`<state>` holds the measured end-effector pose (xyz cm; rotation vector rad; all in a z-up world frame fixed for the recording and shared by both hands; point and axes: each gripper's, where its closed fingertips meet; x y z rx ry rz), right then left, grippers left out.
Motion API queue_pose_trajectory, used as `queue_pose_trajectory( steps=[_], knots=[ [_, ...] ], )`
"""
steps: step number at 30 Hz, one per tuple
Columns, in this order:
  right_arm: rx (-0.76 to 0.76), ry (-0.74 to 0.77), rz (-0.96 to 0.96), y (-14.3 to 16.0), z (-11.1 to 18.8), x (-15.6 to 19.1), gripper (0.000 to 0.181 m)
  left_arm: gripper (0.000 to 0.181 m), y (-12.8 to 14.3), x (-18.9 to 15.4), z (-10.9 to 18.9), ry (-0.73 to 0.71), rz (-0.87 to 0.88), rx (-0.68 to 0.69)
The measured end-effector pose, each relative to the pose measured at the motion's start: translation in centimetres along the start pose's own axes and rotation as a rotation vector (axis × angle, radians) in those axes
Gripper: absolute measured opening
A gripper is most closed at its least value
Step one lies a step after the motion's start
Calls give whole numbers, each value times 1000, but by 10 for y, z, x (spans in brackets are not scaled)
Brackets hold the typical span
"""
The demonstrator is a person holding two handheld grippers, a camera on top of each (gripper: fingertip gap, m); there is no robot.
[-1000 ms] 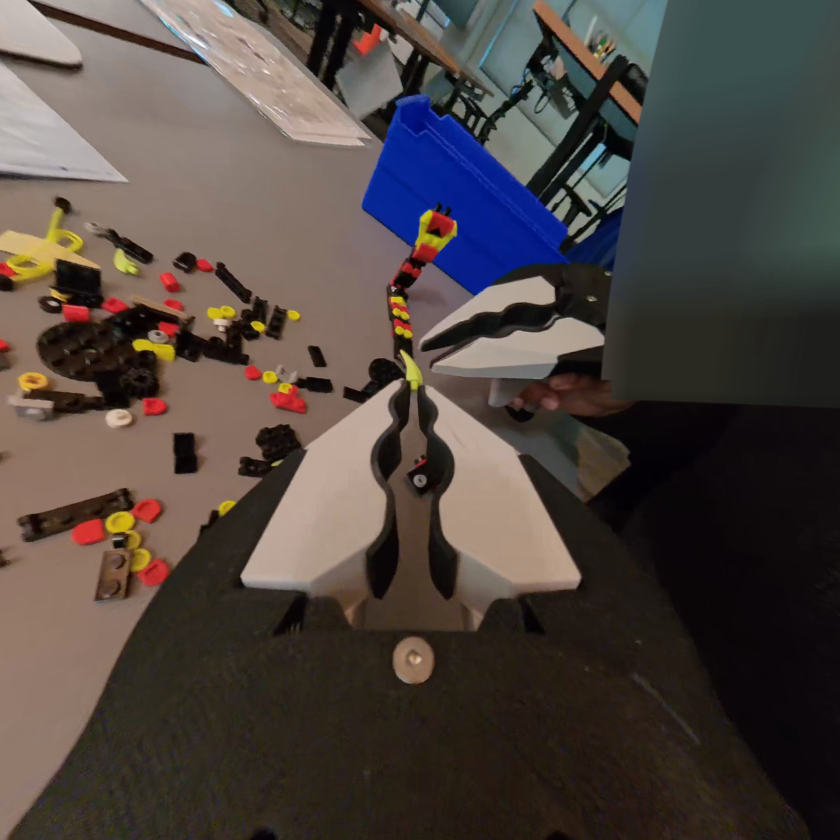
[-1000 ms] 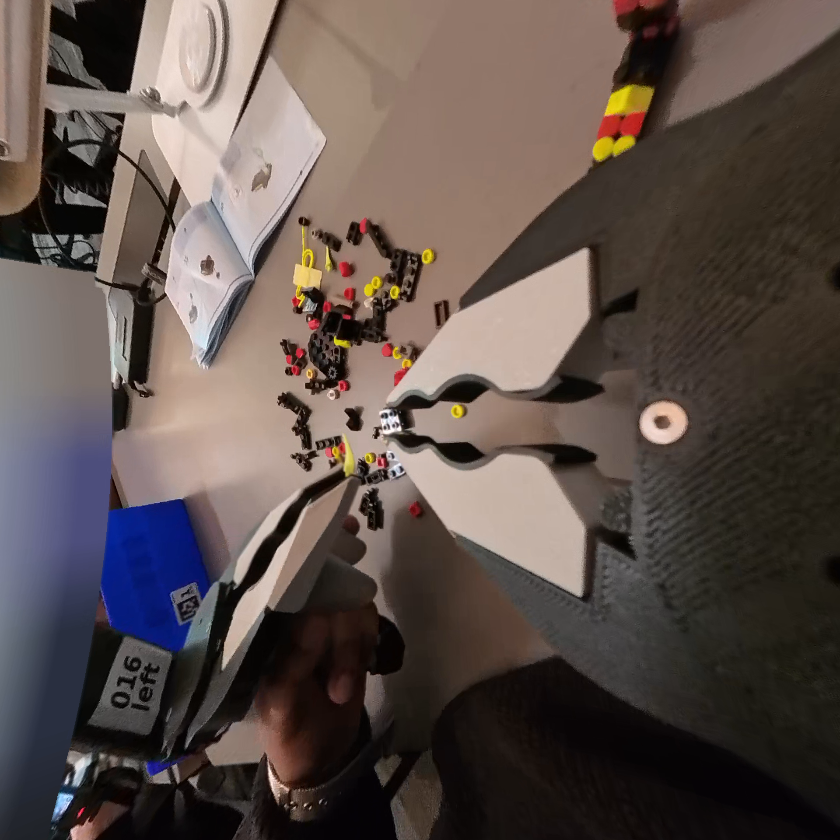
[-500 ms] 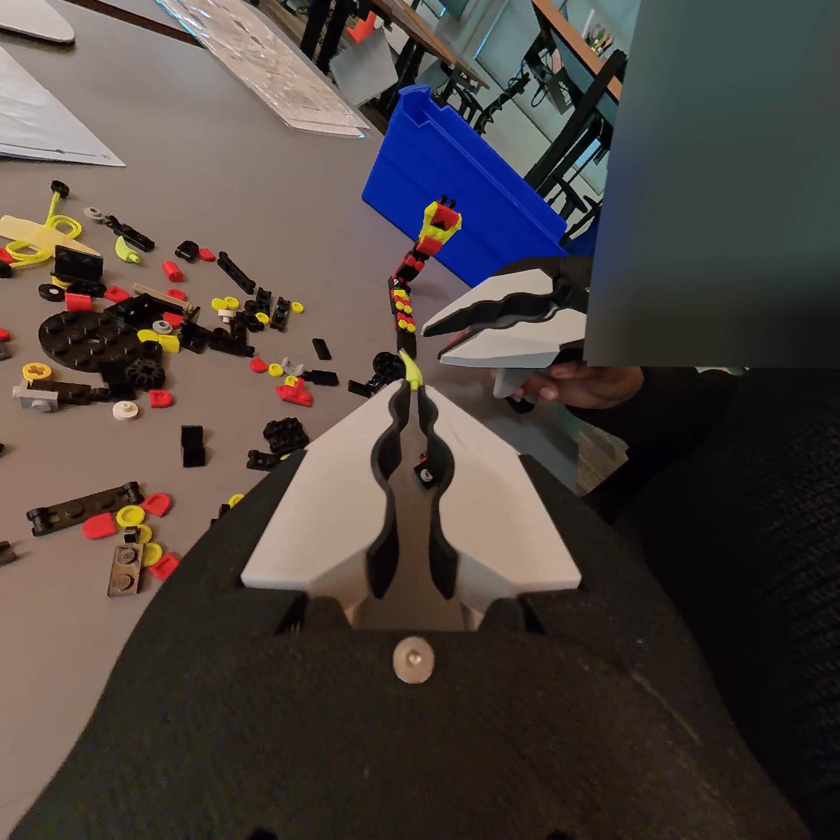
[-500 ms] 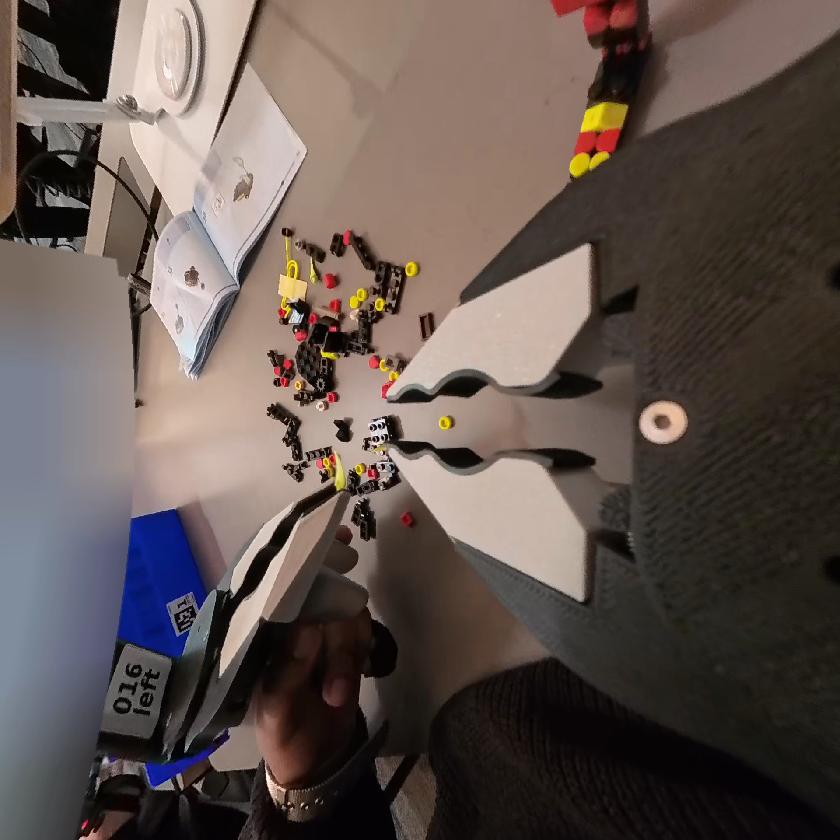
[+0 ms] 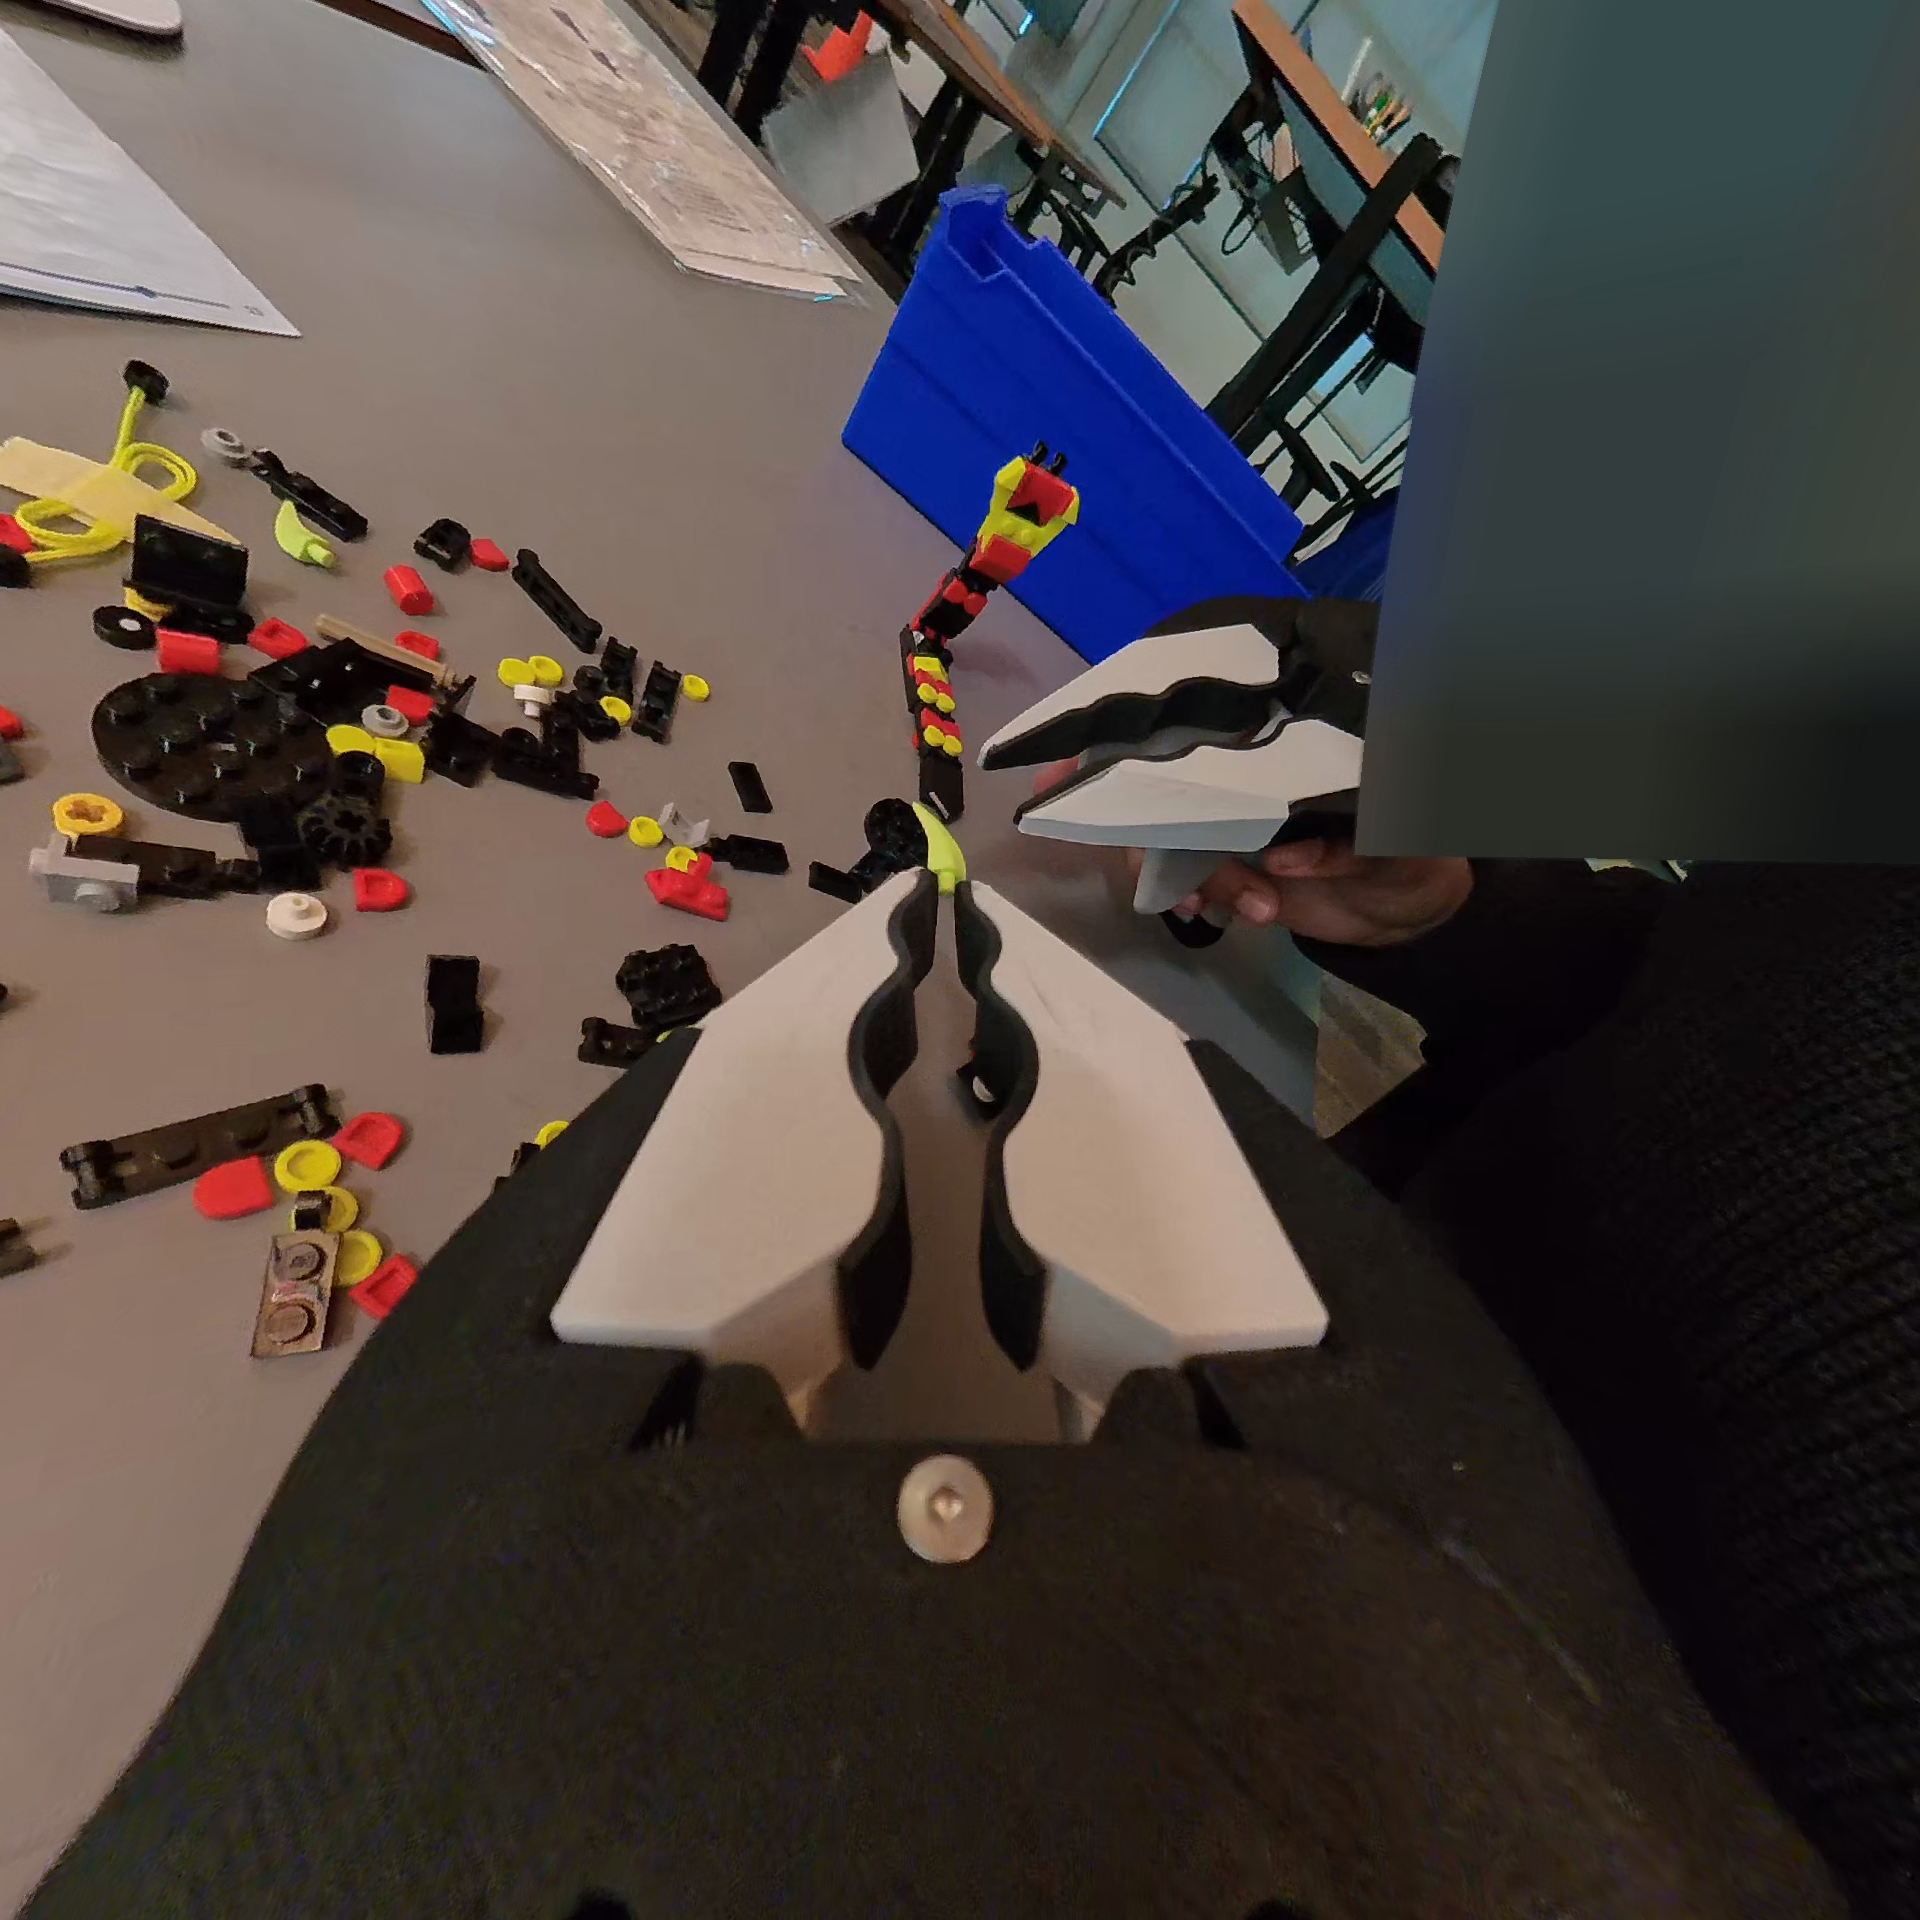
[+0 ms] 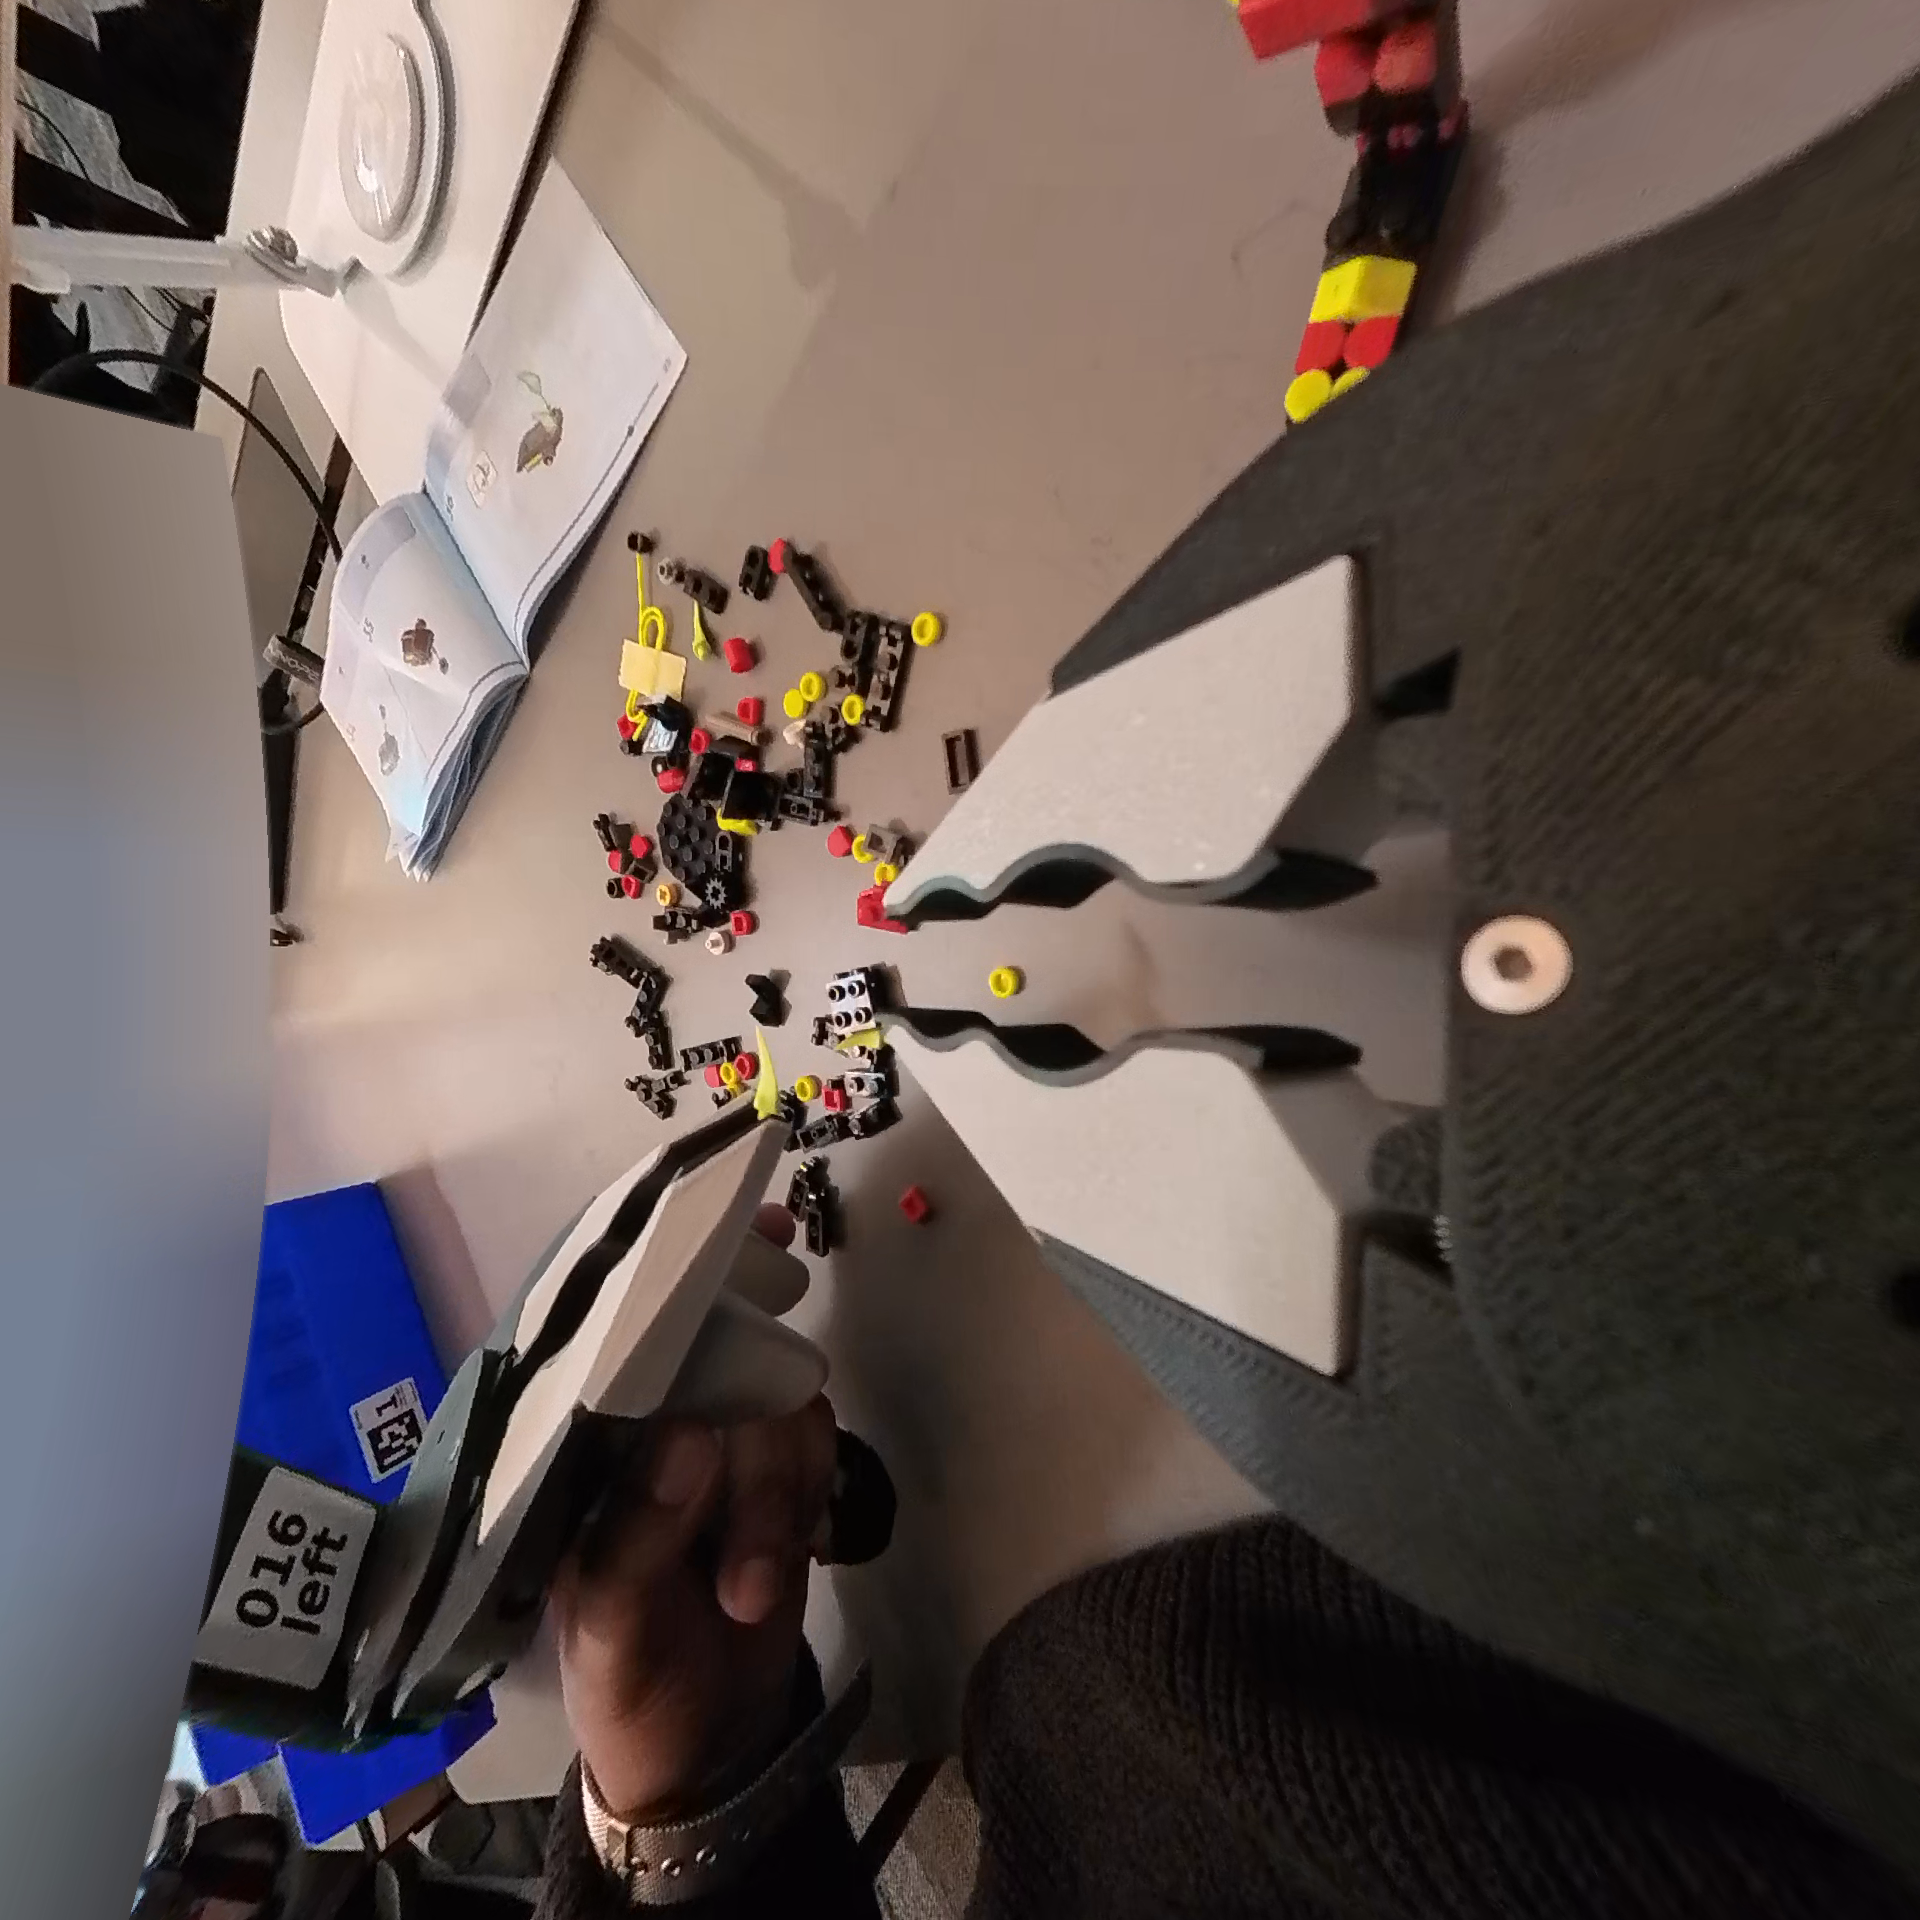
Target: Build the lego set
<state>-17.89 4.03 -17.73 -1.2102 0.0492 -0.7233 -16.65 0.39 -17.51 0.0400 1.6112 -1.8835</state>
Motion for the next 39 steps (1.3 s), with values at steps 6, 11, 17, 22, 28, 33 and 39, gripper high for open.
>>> queue_pose_trajectory(
  steps=[6, 11, 17, 22, 28, 33, 39],
  knots=[
    [3, 2, -5, 1, 0, -1, 15, 0, 0, 2, 0, -1, 14, -1],
    [5, 4, -11, 1, -1, -2, 14, 0, 1, 4, 0, -6, 25, -1],
    [-5, 26, -18, -1, 1, -7, 13, 0, 1, 20, 4, -81, 35, 7],
    [-7, 72, -41, -2, 4, -18, 10, 0, 1, 31, 10, -128, 67, 3],
    [1, 65, -35, 0, 3, -17, 10, 0, 5, 34, 10, -142, 72, 21],
    [-2, 62, -49, -1, 3, -17, 10, 0, 6, 36, 10, -146, 84, 26],
    [2, 43, -55, 0, 3, -15, 12, 0, 10, 35, 8, -142, 88, 46]
  ],
)
Point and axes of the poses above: each gripper's, where its closed fingertips meet, z back along the fingers, y out of its underside, x = y × z across the jaws, and after that the axes turned 13 degrees about -z, right-handed
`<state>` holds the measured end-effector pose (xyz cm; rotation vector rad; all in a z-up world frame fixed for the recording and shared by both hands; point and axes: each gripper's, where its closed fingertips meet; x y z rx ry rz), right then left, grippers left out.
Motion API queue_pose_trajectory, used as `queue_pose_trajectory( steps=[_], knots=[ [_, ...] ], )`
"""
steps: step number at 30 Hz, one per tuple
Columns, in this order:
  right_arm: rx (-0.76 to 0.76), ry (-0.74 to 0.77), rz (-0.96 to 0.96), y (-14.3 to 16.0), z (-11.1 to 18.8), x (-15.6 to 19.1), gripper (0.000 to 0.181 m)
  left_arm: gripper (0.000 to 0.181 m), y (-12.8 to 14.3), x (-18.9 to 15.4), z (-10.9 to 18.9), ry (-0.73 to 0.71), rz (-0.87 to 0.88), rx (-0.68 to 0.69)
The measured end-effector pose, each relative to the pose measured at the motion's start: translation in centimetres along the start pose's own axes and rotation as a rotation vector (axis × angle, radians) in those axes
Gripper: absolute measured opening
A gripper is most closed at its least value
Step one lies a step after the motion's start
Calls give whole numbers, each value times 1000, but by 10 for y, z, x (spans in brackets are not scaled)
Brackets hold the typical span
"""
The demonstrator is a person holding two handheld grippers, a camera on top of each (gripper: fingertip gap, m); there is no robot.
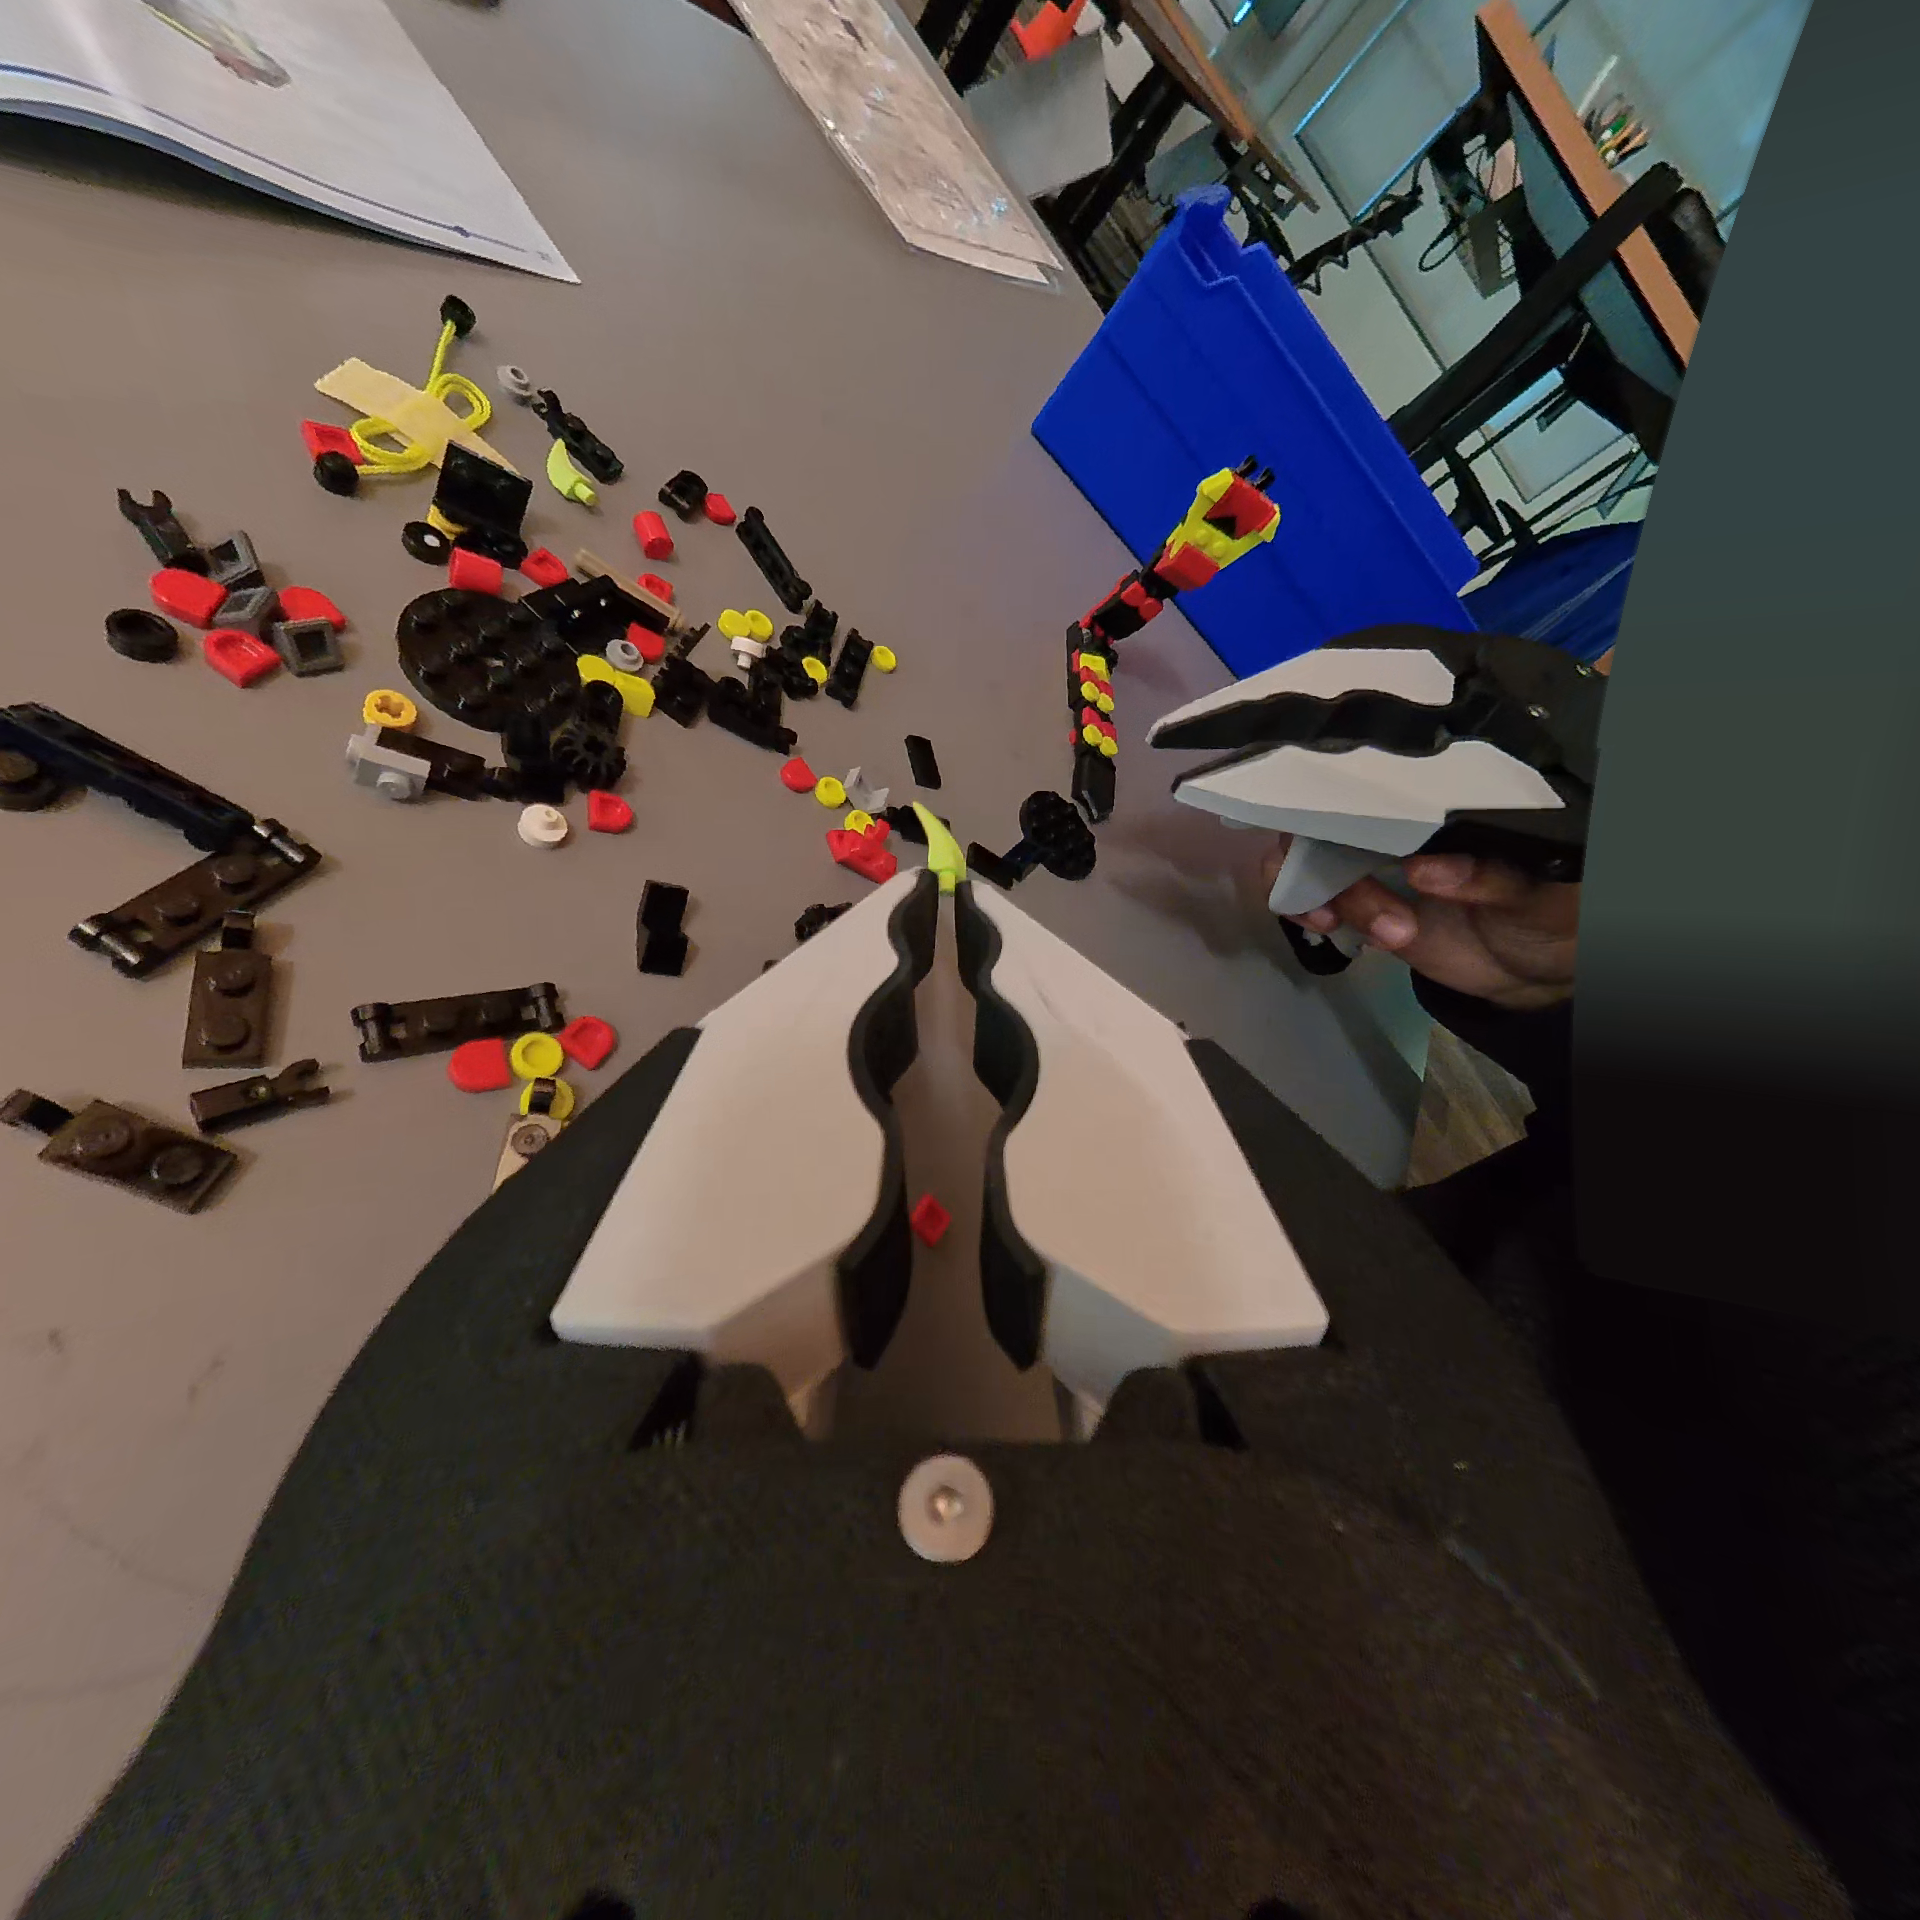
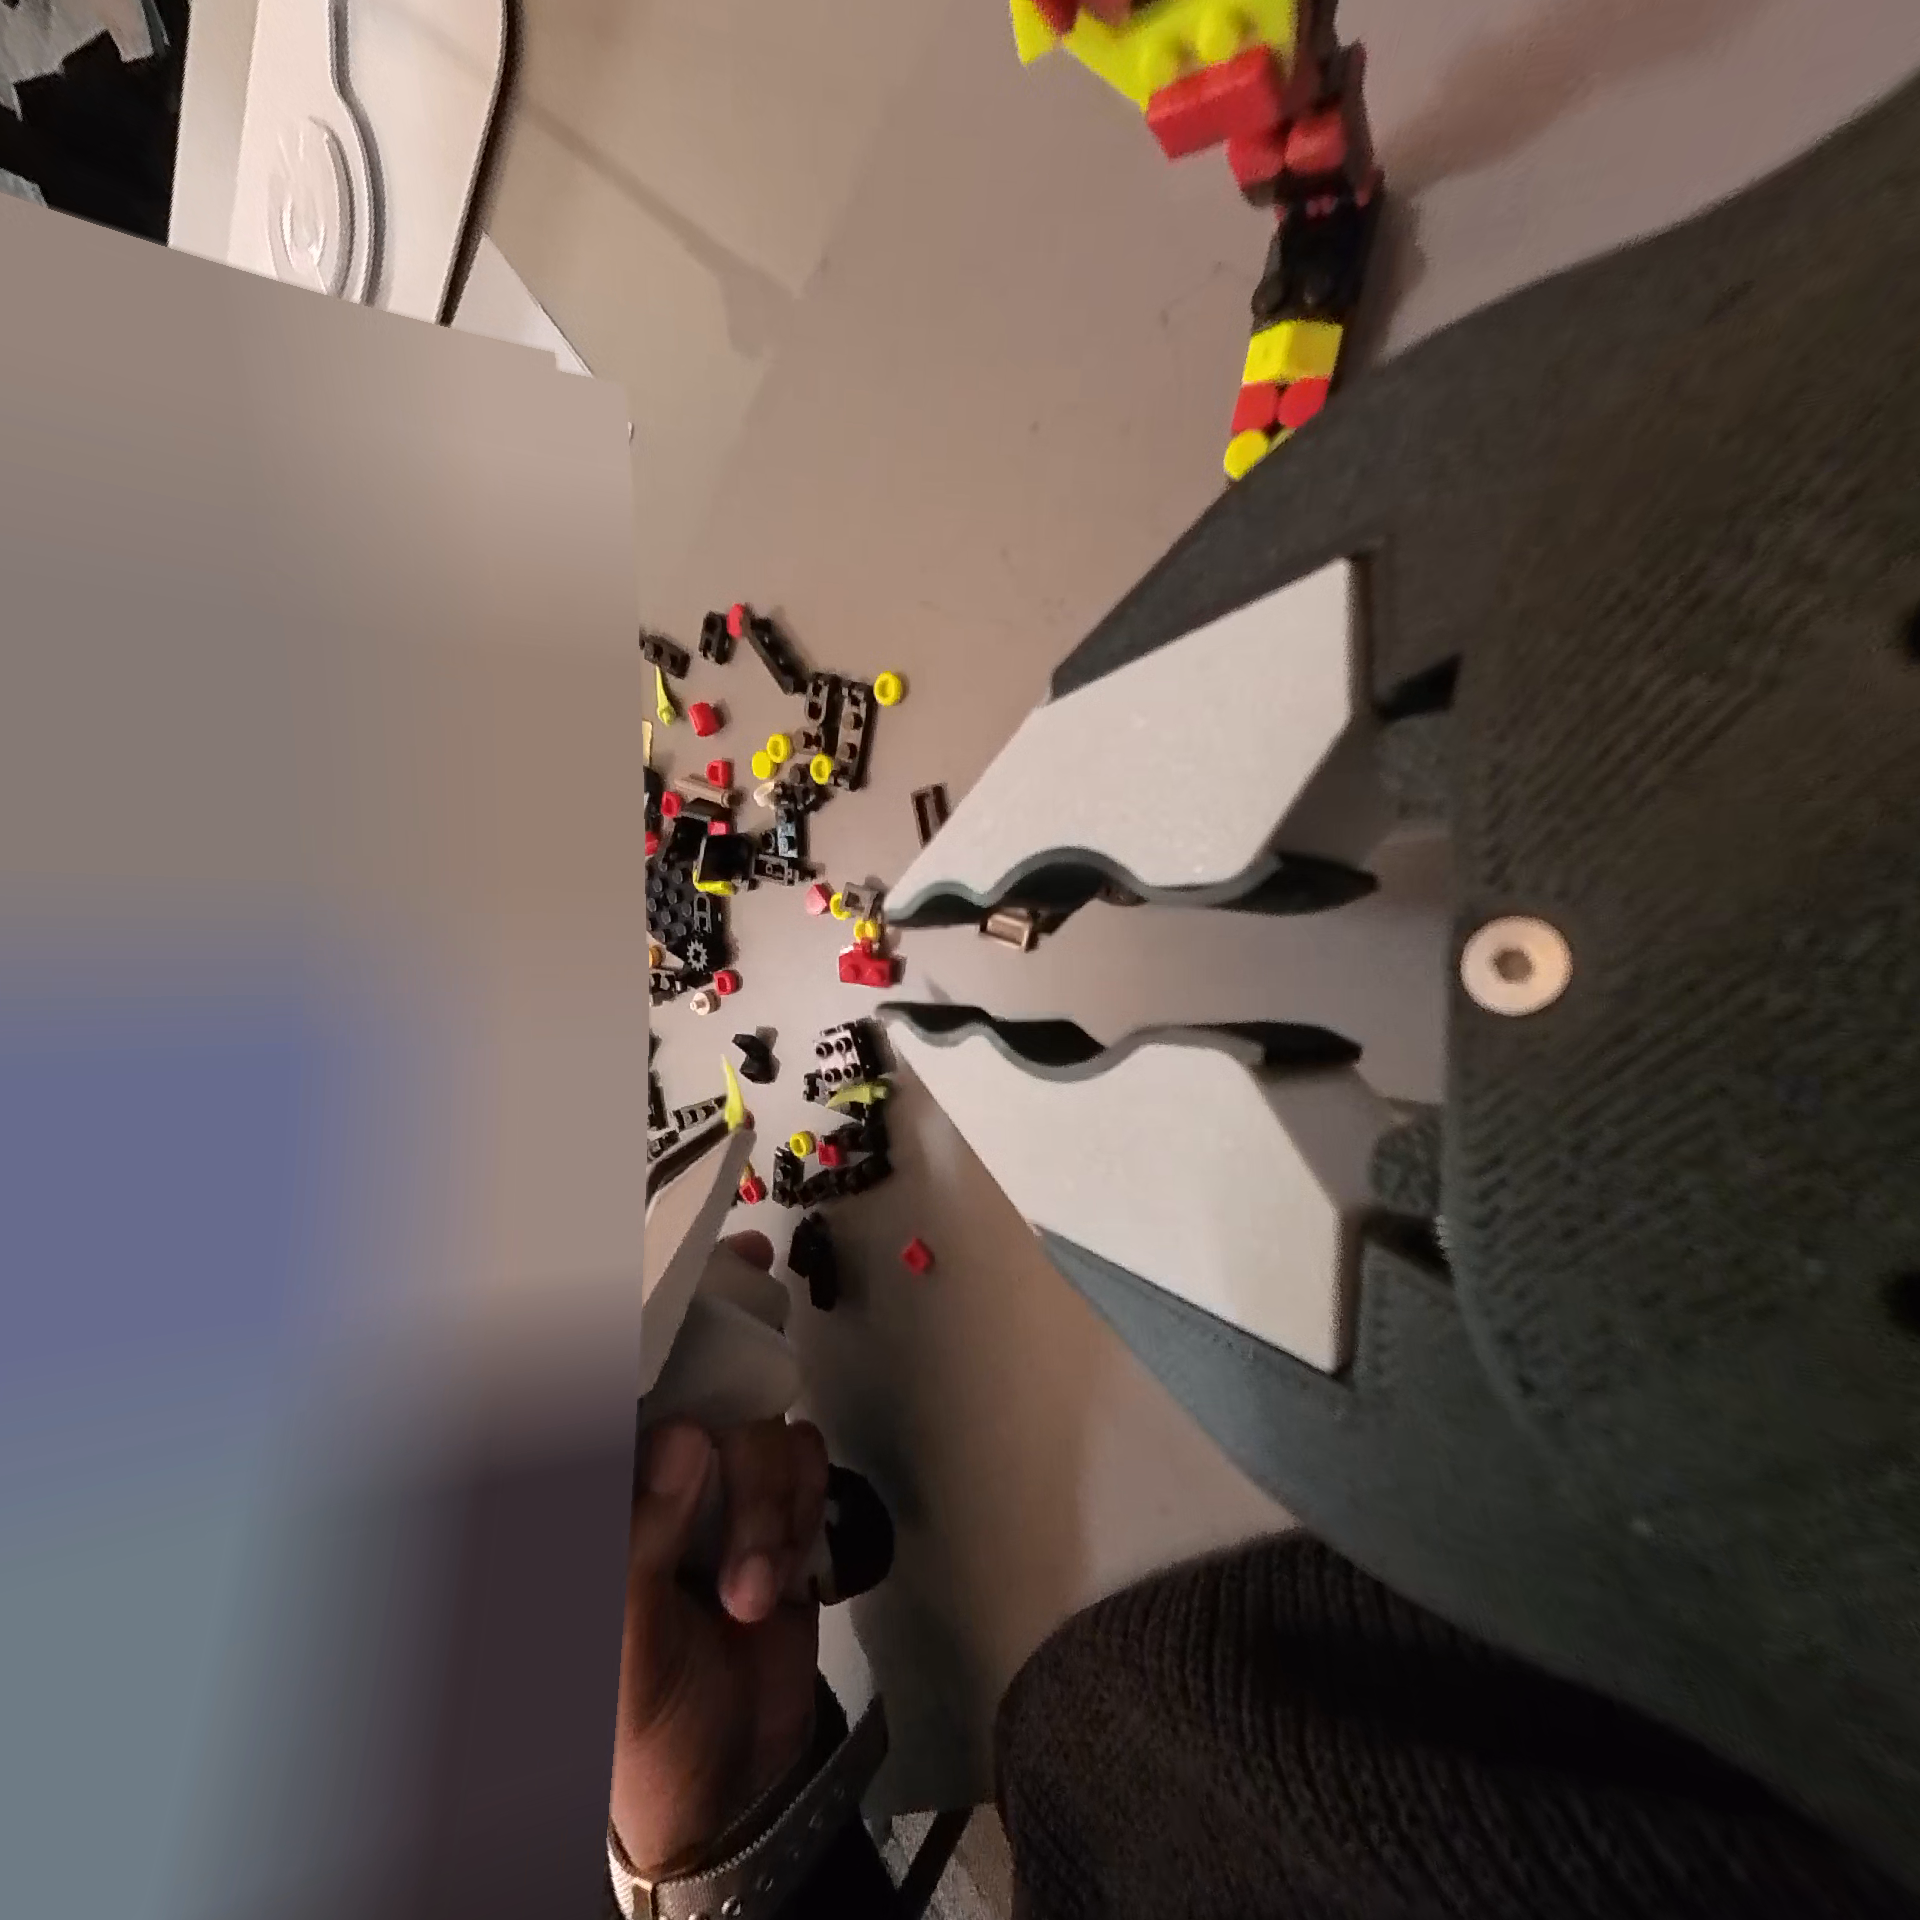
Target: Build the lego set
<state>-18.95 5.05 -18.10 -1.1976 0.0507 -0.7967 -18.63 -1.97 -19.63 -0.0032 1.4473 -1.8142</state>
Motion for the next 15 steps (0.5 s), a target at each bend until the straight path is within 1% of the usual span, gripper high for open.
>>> queue_pose_trajectory(
  steps=[4, 7, 10, 13, 15],
  knots=[
    [85, -76, 53, 16, -5, 17, 19, 0, 7, -2, -3, 3, -19, 45],
    [139, -122, 130, 28, -7, 32, 19, 0, 15, -5, -6, 12, -41, 93],
    [195, -133, 179, 40, -10, 39, 19, 1, 23, -10, -9, 25, -76, 139],
    [246, -151, 174, 50, -11, 42, 22, 7, 28, -13, -11, 27, -116, 175],
    [267, -164, 157, 53, -12, 43, 23, 8, 30, -14, -12, 19, -139, 188]
  ],
)
Point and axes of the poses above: each gripper's, where its closed fingertips meet, z back along the fingers, y out of its underside, x = y × z across the jaws, and after that the axes turned 13 degrees about -z, right-handed
